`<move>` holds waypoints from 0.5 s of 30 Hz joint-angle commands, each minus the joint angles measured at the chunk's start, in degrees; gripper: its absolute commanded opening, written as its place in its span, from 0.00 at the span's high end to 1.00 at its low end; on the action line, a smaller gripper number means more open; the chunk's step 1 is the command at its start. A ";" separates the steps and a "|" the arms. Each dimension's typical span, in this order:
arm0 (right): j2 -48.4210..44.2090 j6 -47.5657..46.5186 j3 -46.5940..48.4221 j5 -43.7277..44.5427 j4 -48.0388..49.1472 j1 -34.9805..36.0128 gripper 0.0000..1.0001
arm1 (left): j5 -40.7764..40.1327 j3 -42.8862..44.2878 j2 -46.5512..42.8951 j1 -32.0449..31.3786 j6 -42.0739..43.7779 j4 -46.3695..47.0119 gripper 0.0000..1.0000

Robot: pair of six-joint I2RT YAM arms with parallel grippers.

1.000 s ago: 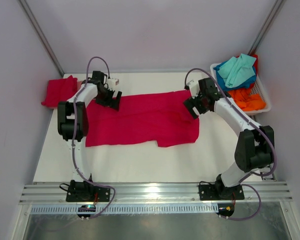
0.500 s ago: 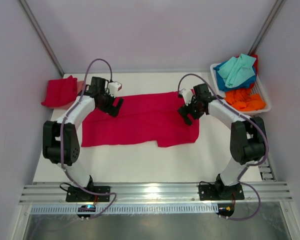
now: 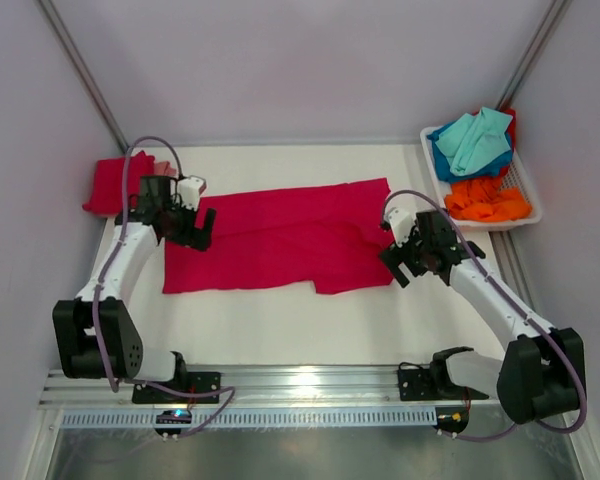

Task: Fold and stack the t-shirts
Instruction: Grap the side of the flattened tshirt closest away from the robot with both arms

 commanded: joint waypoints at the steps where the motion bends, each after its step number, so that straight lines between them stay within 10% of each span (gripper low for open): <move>1: -3.95 3.97 -2.78 2.29 2.79 -2.62 0.01 | 0.98 -1.24 -4.16 5.04 -3.49 -1.35 0.01; 15: 2.80 -3.22 -2.09 -16.42 -2.39 -9.66 0.01 | 13.46 -0.63 3.55 25.62 5.10 -13.90 0.01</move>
